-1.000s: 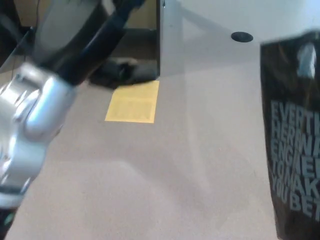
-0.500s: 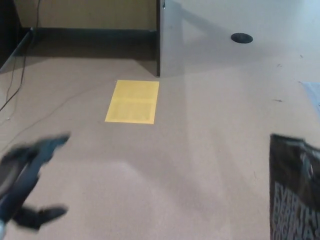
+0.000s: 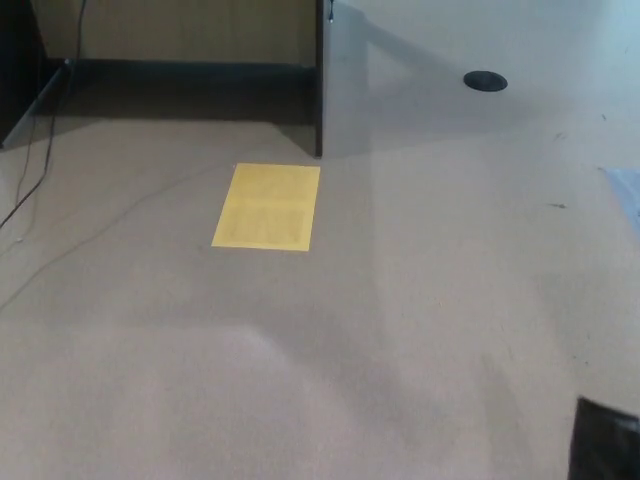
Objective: A person is holding a plastic bag and the robot extends its left hand to grab the bag by hooking its thumb into the holes at the top and brings its hand down by its side. Then it extends its arm again to hand the plastic bag back to the person.
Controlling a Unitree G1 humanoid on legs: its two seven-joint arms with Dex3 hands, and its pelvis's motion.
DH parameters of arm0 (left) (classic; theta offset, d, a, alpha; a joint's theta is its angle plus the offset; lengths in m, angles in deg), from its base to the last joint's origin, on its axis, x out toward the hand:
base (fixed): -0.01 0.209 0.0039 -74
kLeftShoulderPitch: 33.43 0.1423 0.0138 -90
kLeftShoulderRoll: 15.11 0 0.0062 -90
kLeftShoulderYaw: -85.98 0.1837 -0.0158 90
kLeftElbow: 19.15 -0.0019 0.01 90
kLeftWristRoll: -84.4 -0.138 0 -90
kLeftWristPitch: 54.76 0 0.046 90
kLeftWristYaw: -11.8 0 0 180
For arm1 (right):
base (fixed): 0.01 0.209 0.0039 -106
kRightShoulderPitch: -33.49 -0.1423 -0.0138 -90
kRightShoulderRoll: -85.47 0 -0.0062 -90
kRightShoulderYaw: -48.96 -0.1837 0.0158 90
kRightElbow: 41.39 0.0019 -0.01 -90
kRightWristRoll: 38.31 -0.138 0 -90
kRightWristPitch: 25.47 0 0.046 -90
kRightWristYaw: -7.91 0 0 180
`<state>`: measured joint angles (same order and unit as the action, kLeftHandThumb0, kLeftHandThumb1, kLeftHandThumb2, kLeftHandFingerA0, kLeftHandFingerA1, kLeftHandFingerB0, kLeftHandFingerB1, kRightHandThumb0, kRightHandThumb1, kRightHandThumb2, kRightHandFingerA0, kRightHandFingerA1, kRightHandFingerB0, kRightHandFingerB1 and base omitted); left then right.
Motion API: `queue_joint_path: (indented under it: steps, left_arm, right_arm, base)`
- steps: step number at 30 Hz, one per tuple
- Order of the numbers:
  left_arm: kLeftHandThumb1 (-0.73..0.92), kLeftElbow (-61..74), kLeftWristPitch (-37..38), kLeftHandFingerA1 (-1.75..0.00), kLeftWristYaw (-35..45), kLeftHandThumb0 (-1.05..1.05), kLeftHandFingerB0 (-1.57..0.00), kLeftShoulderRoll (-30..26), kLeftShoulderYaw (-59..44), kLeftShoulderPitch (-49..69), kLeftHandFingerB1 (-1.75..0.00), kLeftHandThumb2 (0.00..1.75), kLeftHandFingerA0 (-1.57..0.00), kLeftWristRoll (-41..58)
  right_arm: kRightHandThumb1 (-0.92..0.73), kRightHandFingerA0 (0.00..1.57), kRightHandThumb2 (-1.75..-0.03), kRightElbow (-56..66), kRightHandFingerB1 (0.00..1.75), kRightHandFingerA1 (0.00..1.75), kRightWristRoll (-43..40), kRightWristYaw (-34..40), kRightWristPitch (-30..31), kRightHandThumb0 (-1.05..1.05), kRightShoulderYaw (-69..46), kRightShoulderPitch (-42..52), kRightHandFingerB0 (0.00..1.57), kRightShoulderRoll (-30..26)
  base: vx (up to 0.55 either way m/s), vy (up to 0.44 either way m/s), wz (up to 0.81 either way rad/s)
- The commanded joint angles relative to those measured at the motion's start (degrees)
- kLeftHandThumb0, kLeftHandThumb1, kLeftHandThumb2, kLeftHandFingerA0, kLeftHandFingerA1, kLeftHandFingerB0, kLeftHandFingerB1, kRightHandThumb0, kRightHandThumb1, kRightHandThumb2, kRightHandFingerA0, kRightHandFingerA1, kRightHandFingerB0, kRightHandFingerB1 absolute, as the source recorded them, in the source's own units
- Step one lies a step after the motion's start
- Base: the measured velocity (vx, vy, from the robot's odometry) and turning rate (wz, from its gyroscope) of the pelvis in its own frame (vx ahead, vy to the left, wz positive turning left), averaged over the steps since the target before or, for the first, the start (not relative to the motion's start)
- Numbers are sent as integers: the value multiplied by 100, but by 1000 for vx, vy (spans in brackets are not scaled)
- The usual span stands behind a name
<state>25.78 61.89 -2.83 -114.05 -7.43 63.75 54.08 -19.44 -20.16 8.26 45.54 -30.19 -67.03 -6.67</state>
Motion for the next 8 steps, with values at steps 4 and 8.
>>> queue_joint_path:
  steps: [4, 8]
  left_arm:
    - [52, -1649, 1001, -53, -668, -51, -34, -205, 86, -333, -46, 81, -44, 271]
    - [64, -1887, 841, -43, -199, -49, -37, -190, 62, -469, -34, 59, -48, 507]
  right_arm:
    - [-63, 68, -61, -70, 42, 47, -19, 89, 127, -38, -39, 107, 60, -14]
    - [-64, 68, -60, -70, 41, 46, 17, 85, 135, -35, -14, 62, 62, -41]
  base:
    - [0, 0, 0]
    - [0, 0, 0]
